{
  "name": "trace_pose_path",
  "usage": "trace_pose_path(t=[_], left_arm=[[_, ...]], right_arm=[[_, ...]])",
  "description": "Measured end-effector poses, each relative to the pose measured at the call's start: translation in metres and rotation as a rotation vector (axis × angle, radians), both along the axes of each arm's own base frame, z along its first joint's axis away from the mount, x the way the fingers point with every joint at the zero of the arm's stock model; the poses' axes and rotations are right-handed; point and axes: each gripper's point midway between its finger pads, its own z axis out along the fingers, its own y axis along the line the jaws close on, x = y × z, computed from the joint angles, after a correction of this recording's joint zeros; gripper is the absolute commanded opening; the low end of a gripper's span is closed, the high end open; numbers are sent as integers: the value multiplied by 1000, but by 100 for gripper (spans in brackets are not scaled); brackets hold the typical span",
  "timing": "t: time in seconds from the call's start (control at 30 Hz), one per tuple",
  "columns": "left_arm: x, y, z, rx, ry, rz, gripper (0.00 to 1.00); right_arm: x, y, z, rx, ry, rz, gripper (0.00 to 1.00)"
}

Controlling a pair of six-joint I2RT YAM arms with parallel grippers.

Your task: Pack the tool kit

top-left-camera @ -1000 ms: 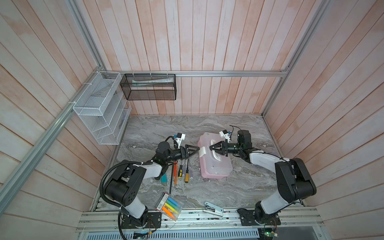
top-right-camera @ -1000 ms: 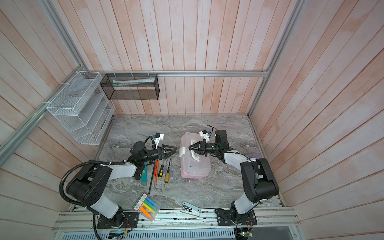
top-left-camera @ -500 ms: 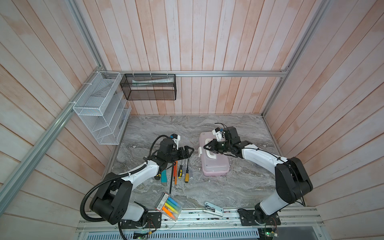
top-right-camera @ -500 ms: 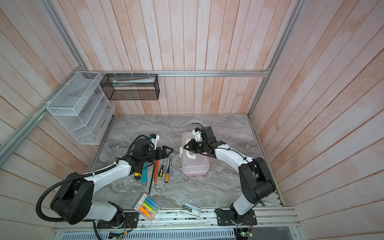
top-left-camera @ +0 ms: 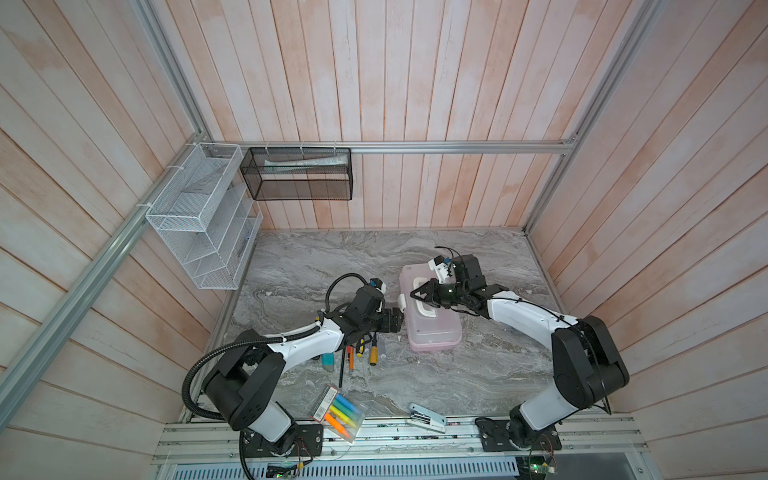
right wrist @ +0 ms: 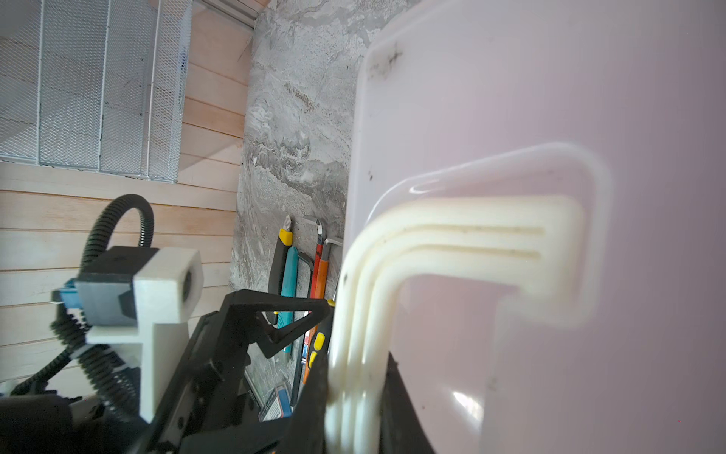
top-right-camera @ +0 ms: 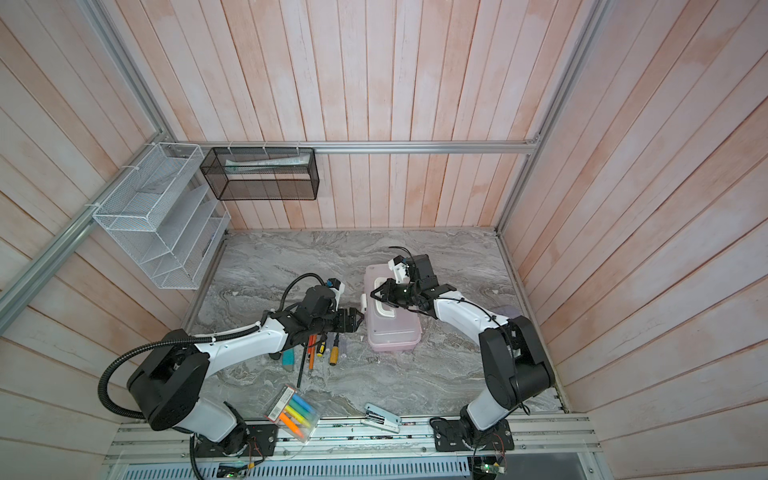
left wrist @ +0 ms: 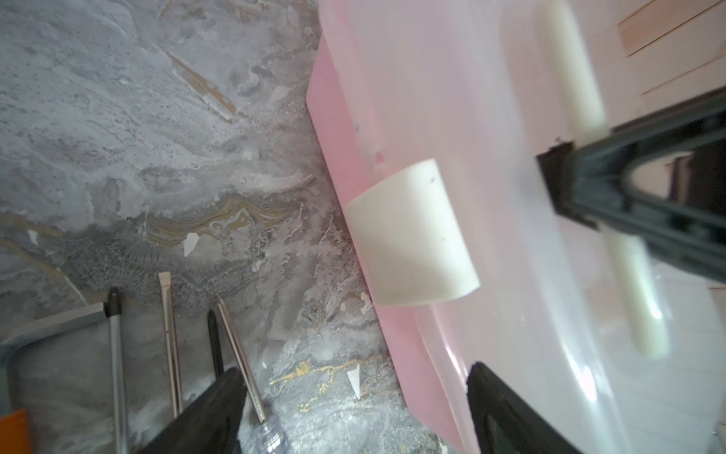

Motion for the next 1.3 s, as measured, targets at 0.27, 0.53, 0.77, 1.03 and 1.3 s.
trace_pose_path(t=[0.27,0.53,0.77,1.03,1.3], left_arm=[[10,-6,-15,60,7,21,90],[20,-10,-10,67,-15,28,90],[23,-7,-10,60,-8,41,91],[38,24,-21,15,52,145,90],[36,26,6,-66,25,147,91]], right_arm=[[-2,-3,1,10,-9,-6,0],[-2,-6,0,16,-8,-18,0],[-2,-6,1,19,-7,-18,0],[-4,-6,2,21,-12,-10,0],[-10,-5,9,74,-1,31,0]])
